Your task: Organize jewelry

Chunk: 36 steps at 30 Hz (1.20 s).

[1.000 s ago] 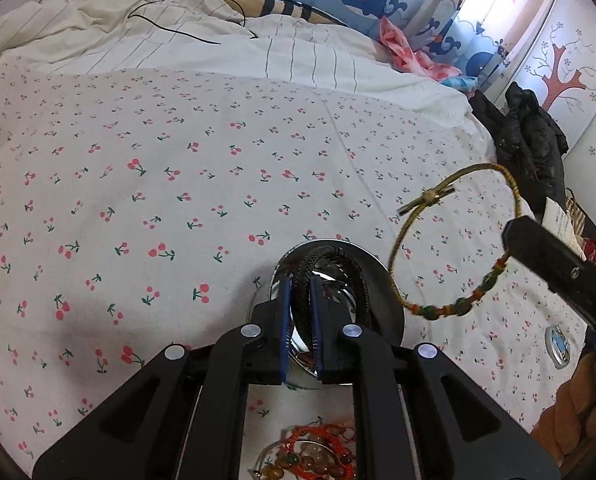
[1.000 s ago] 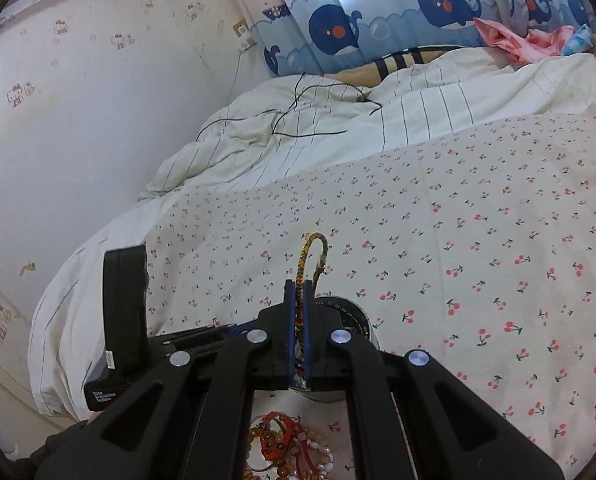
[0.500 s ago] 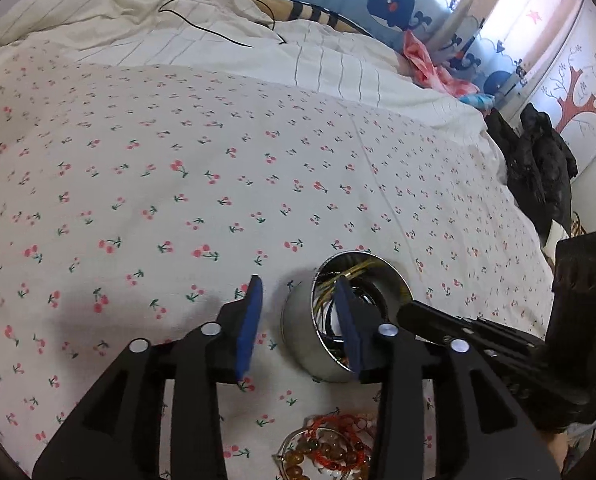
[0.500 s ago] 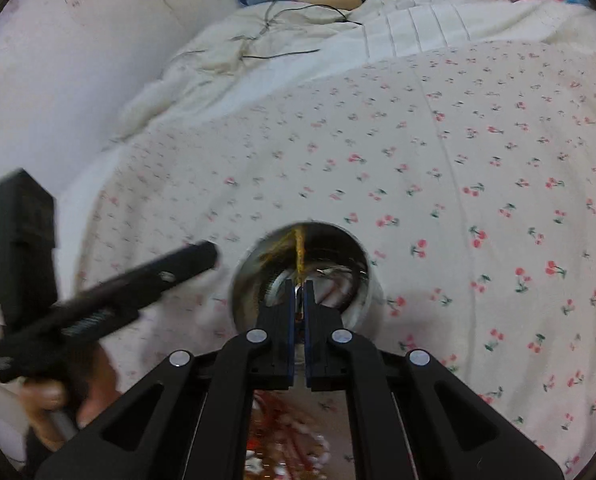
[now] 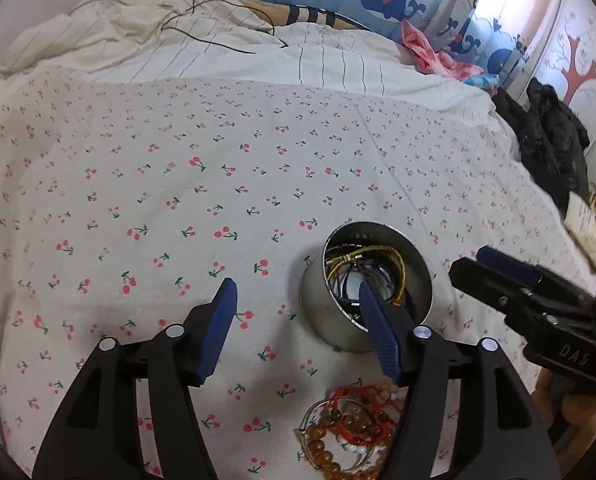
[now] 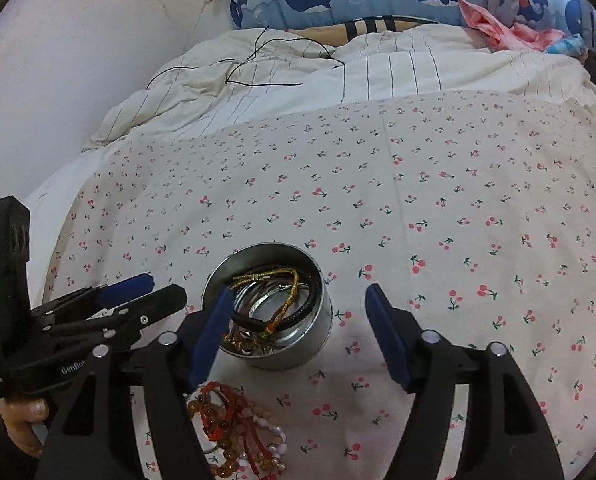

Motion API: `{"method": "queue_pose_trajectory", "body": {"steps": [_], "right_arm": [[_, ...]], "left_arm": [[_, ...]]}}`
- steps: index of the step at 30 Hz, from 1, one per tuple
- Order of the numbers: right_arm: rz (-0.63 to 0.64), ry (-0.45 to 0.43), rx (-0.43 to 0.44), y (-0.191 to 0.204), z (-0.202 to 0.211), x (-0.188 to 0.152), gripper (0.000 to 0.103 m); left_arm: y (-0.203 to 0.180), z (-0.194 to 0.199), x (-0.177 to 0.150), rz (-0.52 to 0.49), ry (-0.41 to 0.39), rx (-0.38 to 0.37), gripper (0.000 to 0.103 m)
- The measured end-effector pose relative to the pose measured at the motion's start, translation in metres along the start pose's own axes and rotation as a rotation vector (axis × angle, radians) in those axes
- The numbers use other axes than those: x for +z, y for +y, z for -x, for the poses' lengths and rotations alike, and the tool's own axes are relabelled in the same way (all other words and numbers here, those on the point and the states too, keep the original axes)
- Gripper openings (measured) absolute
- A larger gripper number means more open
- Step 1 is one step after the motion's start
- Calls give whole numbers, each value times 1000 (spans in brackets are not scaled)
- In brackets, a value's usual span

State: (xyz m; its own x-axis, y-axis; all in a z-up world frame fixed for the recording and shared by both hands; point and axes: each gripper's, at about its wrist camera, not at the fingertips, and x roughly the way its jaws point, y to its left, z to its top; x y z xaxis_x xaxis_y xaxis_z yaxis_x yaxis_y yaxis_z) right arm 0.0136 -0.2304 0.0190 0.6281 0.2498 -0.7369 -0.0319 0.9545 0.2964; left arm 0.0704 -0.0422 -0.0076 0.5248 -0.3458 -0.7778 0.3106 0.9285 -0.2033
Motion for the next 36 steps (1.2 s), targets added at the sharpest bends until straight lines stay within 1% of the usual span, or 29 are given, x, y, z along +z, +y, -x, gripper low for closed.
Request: {"method": "queue_pose_trajectory", "body": {"steps": [5,12,19,26,29,31,34,36], "right_arm": [[7,3,-6,1,4,-5,72],[24,10,-12,3,8,-12,74],[63,24,-42,3,11,-23,76],[97,63,-34,5,8,-33,77],[139,103,-28,10,1,-40,79],[164,133,-45,11,-4,-47,79],[195,174,-45,11,-8,-57,79],[236,184,-56,12,-7,-62,79]], "left_arm": [[-4,8,-6,-34,-19,43,67],[-10,20,-16,-71,-46,87,73],[-16,25,-23,-119,-62,138,76],[-22,28,-27,-181,-75,176,80],[-16,26,-27,-165,-41,142,81],[-5,23,-27,-117,-11,115,81],[13,19,-28,-44,31,74,81],[27,16,-30,12,66,23,81]]}}
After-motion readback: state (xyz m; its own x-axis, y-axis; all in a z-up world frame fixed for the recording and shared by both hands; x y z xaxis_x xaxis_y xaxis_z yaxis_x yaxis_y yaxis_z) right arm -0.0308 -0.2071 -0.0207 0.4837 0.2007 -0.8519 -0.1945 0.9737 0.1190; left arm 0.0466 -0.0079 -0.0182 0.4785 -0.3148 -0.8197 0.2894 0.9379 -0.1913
